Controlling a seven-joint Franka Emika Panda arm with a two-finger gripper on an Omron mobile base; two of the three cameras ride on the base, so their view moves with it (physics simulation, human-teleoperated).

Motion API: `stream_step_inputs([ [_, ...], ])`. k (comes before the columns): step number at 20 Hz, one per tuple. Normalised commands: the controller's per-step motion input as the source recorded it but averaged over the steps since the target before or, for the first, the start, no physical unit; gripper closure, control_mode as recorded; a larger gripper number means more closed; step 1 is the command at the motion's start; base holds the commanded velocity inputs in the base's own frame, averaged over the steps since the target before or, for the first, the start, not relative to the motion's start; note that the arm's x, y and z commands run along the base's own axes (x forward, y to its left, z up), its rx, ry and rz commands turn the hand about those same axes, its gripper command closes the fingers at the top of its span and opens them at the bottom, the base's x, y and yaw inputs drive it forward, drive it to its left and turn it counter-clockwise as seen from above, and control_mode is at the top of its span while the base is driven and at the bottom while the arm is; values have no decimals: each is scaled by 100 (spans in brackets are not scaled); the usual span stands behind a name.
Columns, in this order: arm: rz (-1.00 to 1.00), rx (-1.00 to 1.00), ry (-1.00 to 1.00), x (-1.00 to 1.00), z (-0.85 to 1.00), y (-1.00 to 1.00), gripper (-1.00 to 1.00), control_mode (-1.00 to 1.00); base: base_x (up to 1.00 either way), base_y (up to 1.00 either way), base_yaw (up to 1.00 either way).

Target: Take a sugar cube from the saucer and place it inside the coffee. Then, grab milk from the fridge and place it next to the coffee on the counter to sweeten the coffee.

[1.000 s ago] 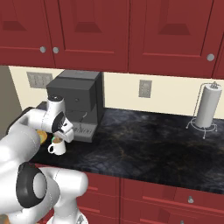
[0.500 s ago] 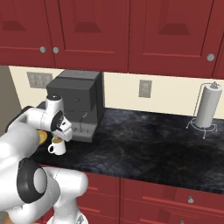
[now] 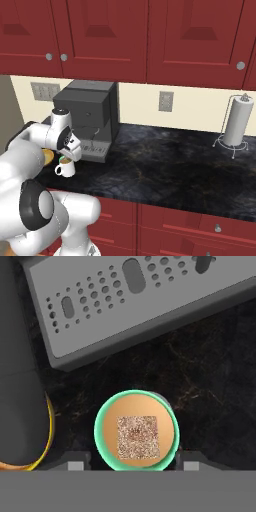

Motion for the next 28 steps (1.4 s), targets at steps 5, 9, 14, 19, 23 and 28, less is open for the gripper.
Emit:
stream_step_inputs([
  [5, 0, 0, 0, 0, 0, 0, -100, -100, 0, 0, 0],
  [9, -1, 0, 0, -2, 6, -4, -100, -100, 0, 0, 0],
  [14, -4, 0, 0, -36, 26, -11, -100, -100, 0, 0, 0],
  [19, -5, 1, -5, -88, 1, -16, -100, -100, 0, 0, 0],
  [23, -2, 1, -9, -96, 12, -16, -100, -100, 0, 0, 0],
  [28, -1, -1, -5, -65, 69, -6, -100, -100, 0, 0, 0],
])
